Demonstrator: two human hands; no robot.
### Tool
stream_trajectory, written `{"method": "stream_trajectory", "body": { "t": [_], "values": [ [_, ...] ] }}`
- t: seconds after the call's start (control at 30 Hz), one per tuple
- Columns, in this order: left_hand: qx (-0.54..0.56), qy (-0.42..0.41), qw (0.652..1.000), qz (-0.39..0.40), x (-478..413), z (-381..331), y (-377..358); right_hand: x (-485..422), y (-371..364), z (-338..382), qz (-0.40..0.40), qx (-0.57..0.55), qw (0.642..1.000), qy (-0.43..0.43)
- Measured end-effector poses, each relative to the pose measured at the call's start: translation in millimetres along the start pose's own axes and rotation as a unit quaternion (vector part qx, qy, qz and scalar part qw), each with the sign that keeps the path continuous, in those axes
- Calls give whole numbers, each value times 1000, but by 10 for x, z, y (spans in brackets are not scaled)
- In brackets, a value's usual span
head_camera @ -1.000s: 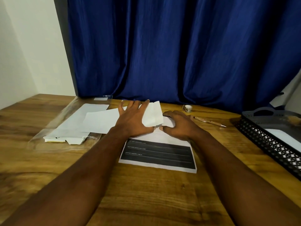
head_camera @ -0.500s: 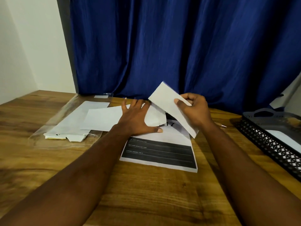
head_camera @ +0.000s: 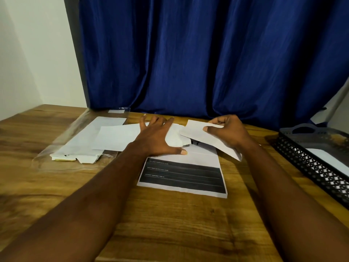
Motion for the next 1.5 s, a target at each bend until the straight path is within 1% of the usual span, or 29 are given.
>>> {"method": "stream_trajectory", "body": {
  "t": [0.07, 0.17, 0.23, 0.33, 0.47, 0.73, 0.87, 0.97, 1.07, 1.13, 1.23, 1.3, 1.37, 1.43, 1.5],
  "values": [
    [0, -11, 1000, 5, 5, -14, -23, 20, -37, 25, 35, -20, 999, -6],
    [26, -26, 999, 34, 37, -50, -79, 25, -60, 9, 51, -13, 998, -20],
    [37, -32, 998, 48, 53, -78, -89, 34, -84, -35, 64, 2, 997, -45],
    [35, -33, 998, 47, 53, -85, -81, 24, -120, -108, 93, 17, 993, -69],
    [26, -46, 998, 44, 62, -131, -72, 34, -131, -130, 107, 14, 990, -86],
    [45, -73, 995, 58, 76, -252, -80, 81, -271, -187, 140, 21, 985, -95],
    [45, -87, 994, 56, 73, -296, -69, 111, -356, -134, 153, 55, 984, -69],
    [44, -100, 993, 47, 81, -351, -24, 104, -375, -69, 140, 66, 987, -42],
    [37, -102, 993, 40, 74, -368, -7, 93, -419, 48, 118, 77, 990, 26],
    [29, -96, 994, 34, 62, -356, -6, 93, -445, 101, 103, 68, 991, 53],
    [10, -77, 997, 3, 21, -285, 18, 80, -417, 111, 99, 103, 988, 60],
    [-1, -57, 998, -24, -2, -206, 31, 41, -280, 43, 82, 133, 987, 38],
    [-14, -32, 997, -66, -6, -130, 71, 16, -145, -26, 54, 136, 989, 19],
    [-40, -8, 992, -119, 17, -84, 150, 8, -62, -50, 9, 114, 993, 21],
    [-55, 2, 986, -157, 42, -87, 225, 10, 2, -43, -43, 49, 997, 33]
  ]
}}
Point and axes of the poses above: each hand's wrist, its own x-axis away from the middle knuckle, its own y-axis out of the back of the hand, z = x × y, the point moved 9 cm from there along -x, towards the middle knuckle, and after that the axes turned 13 degrees about -x, right-handed, at the moved point
